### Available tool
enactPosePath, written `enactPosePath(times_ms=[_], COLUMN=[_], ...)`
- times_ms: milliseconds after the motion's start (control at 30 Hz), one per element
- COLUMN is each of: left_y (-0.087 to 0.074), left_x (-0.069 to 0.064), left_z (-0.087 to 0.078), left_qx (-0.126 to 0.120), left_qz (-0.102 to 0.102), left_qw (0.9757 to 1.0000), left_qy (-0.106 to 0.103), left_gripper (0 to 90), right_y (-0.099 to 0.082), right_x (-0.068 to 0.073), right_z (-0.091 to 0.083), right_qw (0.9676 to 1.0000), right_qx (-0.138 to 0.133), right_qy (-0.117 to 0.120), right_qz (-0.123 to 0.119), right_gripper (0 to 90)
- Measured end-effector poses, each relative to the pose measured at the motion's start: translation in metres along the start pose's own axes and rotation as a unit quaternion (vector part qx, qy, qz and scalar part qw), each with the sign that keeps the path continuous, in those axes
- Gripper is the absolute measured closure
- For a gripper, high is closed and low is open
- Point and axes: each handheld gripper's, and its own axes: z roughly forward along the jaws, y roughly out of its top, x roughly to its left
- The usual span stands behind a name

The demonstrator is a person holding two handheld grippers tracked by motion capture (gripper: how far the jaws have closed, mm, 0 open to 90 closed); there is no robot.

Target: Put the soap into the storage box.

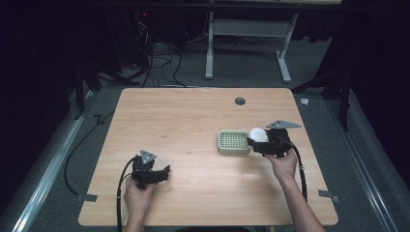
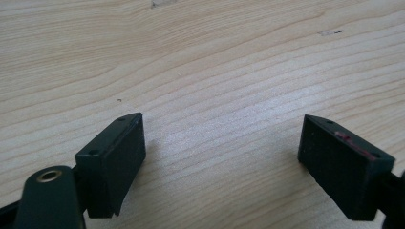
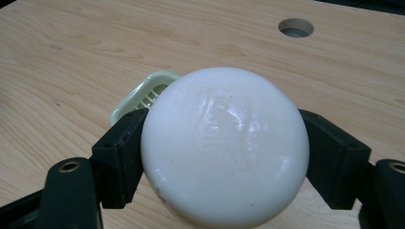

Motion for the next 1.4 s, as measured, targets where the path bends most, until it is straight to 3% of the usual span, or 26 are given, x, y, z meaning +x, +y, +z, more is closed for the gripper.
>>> enactPosePath(times_ms=[567, 1400], left_y=[0.0, 0.0], left_x=[0.0, 0.0], left_z=[0.0, 0.0], left_qx=[0.001, 0.001], left_qz=[0.0, 0.0], left_qw=[1.0, 1.0], left_qy=[0.0, 0.0], left_gripper=[16.8, 16.8], right_y=[0.009, 0.019], right_x=[0.01, 0.025], right_z=[0.009, 0.029], right_qw=[0.9998, 0.9991], right_qx=[-0.002, 0.019], right_qy=[0.016, 0.023], right_qz=[-0.008, -0.03], right_gripper=[24.9, 24.9])
